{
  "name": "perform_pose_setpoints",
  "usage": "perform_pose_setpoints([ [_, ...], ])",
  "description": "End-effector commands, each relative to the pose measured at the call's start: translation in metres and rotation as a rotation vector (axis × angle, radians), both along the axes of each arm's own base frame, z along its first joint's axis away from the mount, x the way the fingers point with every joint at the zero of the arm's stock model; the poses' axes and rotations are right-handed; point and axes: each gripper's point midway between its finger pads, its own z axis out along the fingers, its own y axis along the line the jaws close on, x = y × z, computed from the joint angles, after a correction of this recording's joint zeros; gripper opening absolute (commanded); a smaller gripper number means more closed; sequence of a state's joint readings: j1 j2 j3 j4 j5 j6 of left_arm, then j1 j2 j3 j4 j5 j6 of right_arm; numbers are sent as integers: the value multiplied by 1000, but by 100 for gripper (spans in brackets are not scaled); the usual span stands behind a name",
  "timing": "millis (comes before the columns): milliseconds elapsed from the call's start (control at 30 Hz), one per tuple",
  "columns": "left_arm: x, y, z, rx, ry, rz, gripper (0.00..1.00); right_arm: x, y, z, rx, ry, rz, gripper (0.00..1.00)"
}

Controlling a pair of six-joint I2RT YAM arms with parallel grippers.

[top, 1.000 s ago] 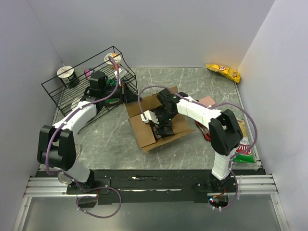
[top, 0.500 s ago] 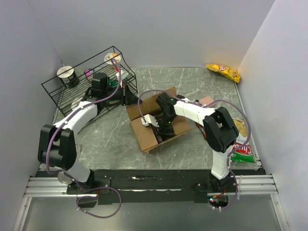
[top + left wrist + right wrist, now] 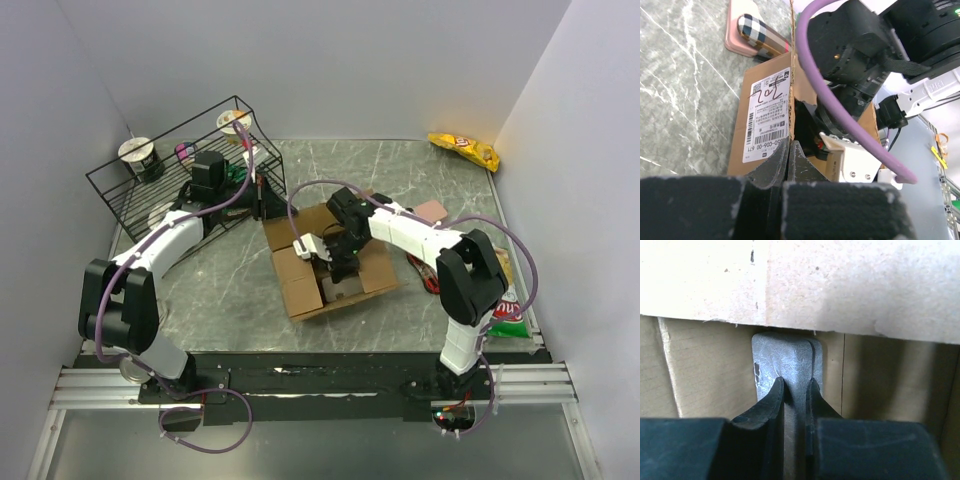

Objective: Unpack the express box
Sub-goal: Adjust the express box at the center of the board.

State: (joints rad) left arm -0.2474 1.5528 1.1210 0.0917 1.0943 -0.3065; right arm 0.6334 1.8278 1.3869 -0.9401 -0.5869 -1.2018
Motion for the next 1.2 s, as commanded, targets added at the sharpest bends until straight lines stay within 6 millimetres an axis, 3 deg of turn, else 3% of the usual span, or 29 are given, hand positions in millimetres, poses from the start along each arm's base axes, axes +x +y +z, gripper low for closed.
perform_pose_setpoints([
  [0, 12, 7, 53, -15, -223, 49, 1, -46, -52, -8, -215, 133, -54, 0],
  [100, 16, 10, 66, -12, -271, 84, 1, -44, -57, 0, -218, 83, -102, 0],
  [167, 15, 12, 75, -11, -311, 96, 1, -31, -53, 9, -172, -1, -177, 0],
  [200, 16, 13, 79, -11, -329, 105, 1, -27, -52, 24, -126, -65, -197, 0],
  [267, 15, 14, 89, -1, -373, 134, 1, -13, -43, 33, -14, -175, -253, 0],
  [300, 16, 15, 90, 10, -407, 142, 1, -10, -38, 56, 78, -254, -261, 0],
  [400, 11, 14, 105, 17, -486, 167, 1, 0, -32, 75, 228, -405, -285, 0],
  [533, -4, 1, 114, 14, -543, 116, 1, -3, -38, 58, 196, -414, -266, 0],
  [667, -17, -10, 104, 4, -528, 54, 1, -4, -39, 41, 157, -373, -271, 0],
  [800, -24, -17, 99, 7, -524, 24, 1, 5, -25, 59, 219, -369, -302, 0],
  [833, -25, -19, 98, 8, -523, 19, 1, 6, -22, 63, 231, -361, -302, 7],
  [867, -25, -20, 95, 13, -521, 15, 1, 10, -14, 78, 270, -369, -292, 26],
  [900, -24, -21, 95, 14, -525, 16, 1, 12, -9, 80, 281, -361, -286, 65],
  [933, -24, -22, 91, 19, -517, 14, 1, 14, -5, 84, 295, -358, -286, 88],
  [967, -22, -23, 89, 20, -513, 20, 1, 20, 2, 95, 334, -377, -284, 100],
  [1067, -16, -23, 84, 17, -460, 55, 1, 37, 18, 109, 442, -425, -312, 100],
  [1133, -16, -24, 75, 20, -430, 52, 1, 44, 23, 105, 449, -449, -324, 100],
  [1167, -17, -25, 70, 21, -403, 47, 1, 46, 25, 92, 421, -431, -313, 100],
])
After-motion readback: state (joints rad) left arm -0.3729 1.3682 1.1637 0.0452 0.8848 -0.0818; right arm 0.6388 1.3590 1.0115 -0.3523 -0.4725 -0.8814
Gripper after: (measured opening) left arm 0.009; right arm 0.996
